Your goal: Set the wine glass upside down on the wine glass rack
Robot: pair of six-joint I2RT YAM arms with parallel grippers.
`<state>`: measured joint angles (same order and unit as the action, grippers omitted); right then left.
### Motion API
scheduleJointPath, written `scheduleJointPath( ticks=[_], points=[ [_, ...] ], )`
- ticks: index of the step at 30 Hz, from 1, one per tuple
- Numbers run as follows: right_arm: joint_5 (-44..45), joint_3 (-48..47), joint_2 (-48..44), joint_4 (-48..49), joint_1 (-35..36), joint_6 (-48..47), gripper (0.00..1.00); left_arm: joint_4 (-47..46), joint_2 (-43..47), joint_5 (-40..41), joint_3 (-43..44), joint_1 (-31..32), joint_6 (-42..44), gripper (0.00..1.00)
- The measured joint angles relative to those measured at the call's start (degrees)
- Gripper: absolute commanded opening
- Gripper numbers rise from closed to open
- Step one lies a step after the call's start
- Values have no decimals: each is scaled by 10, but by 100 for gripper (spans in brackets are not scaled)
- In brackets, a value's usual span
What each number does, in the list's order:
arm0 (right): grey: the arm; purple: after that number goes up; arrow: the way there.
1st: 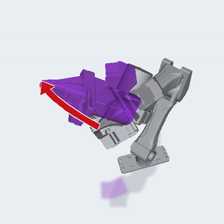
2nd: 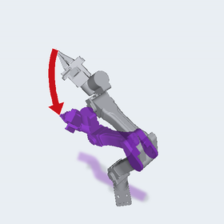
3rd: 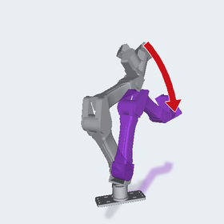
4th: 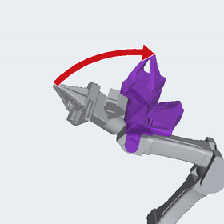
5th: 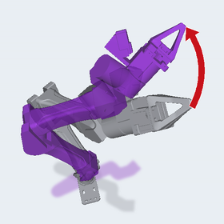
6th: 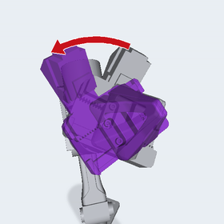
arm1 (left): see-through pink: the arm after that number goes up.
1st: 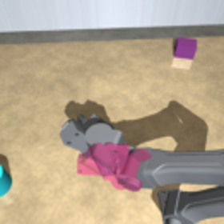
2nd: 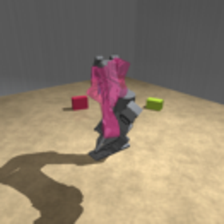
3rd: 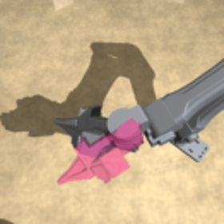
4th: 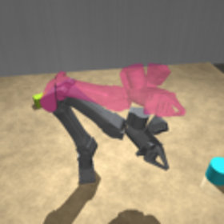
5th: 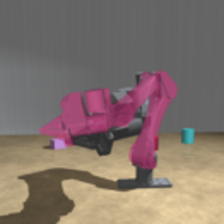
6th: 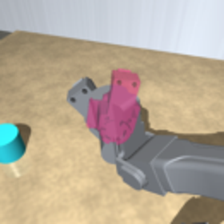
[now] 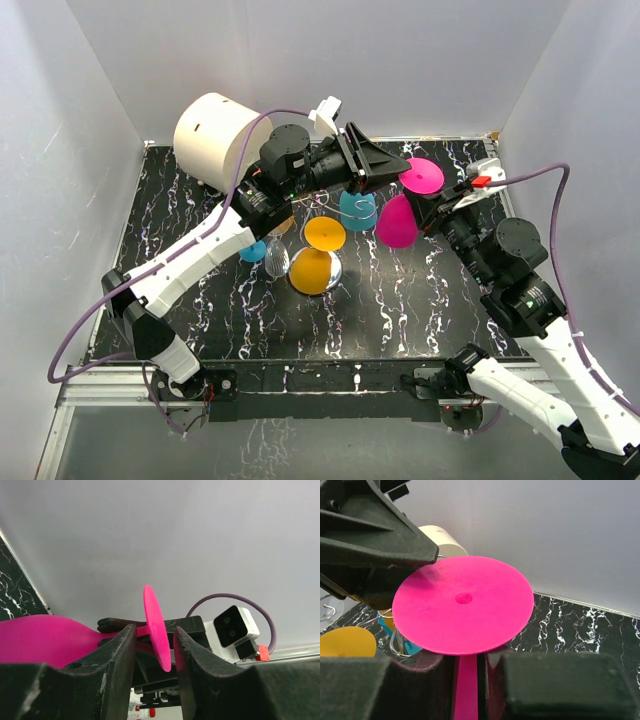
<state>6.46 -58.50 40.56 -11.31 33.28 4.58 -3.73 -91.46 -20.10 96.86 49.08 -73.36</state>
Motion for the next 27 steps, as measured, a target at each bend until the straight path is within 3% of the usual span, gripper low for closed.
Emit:
scheduleJointPath(
  ticks=[3,10,12,13,14,16,22,27],
  points=[
    [-3,3,1,0,0,0,0,-1,0,0,1,0,-11,16],
    [0,6,0,4,0,0,0,-18,1,-2,-13,0,-45,12],
    [0,10,0,8,0,0,0,-16,1,-2,-13,0,-49,0],
    [0,10,1,9,0,0,0,-15,1,-2,-13,0,-52,0],
    [2,10,1,10,-1,-2,4,-14,1,-2,-13,0,-55,0],
    [3,10,2,9,-1,-6,24,-13,1,-3,-13,0,-63,0],
    [10,10,-5,0,-2,19,63,-18,1,-2,-21,0,-73,0],
    [9,9,-30,-50,-1,63,72,-19,3,3,-25,0,-76,0]
  ],
)
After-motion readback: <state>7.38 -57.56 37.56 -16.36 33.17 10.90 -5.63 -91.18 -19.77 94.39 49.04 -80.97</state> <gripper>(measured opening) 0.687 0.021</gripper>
